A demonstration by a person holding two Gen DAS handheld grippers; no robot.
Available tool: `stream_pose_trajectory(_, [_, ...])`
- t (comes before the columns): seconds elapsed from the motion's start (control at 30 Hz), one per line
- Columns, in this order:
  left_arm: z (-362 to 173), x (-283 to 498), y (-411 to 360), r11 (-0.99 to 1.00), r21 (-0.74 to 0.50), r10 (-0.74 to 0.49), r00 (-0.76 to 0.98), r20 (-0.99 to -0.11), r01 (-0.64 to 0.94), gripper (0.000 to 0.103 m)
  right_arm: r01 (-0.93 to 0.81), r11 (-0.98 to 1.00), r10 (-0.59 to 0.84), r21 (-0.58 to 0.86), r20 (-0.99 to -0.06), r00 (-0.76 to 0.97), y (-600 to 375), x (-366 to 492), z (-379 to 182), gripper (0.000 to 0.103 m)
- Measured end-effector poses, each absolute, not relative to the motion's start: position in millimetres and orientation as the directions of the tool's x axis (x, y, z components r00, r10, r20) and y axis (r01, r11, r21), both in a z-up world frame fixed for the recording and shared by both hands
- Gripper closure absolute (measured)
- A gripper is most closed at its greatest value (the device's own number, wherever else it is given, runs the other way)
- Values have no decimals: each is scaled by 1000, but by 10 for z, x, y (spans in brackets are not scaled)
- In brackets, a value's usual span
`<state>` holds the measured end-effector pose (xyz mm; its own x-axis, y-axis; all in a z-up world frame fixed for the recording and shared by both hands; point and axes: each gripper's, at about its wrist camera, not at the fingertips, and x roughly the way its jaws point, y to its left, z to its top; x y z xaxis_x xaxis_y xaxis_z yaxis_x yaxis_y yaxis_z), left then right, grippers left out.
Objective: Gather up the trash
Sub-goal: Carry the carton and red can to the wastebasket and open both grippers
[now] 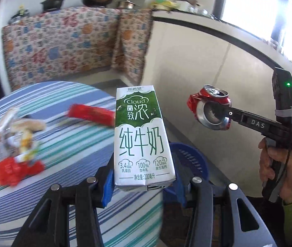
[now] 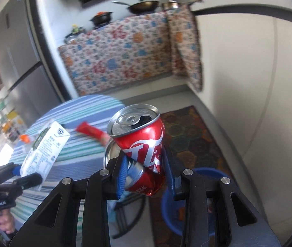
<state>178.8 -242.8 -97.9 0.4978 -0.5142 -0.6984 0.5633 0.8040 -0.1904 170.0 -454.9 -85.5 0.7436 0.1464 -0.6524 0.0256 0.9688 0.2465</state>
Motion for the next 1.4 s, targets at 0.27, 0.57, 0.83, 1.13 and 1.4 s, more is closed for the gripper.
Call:
stream_pose_trajectory(0.27, [-1470, 1896, -3604, 748, -201, -524, 377, -763, 633, 55, 214, 962, -17, 167, -749, 662, -5329, 1599, -1202, 70])
stream_pose_trajectory(0.57, [-1883, 2067, -4105, 726, -215, -513, 306, -802, 653, 55, 295, 945, -60, 145, -806, 589, -5695, 1570, -1535, 70])
stream_pose_trajectory(0.83, [-2092, 2105, -4294, 716, -205, -495, 279, -823, 667, 54, 324, 932, -58, 166, -811, 582, -5806, 1584, -1587, 70])
stream_pose_trajectory(1.13, [-2486, 2154, -4529, 700, -134, -441, 276, -854, 702, 36, 347, 920, -62, 183, -805, 590, -5849, 1629, -1645, 48])
stream_pose_trajectory(1.4, [-2222, 2115, -4312, 725, -172, -494, 330, -804, 667, 36, 330, 918, -69, 219, -732, 678, -5875, 1551, -1327, 45])
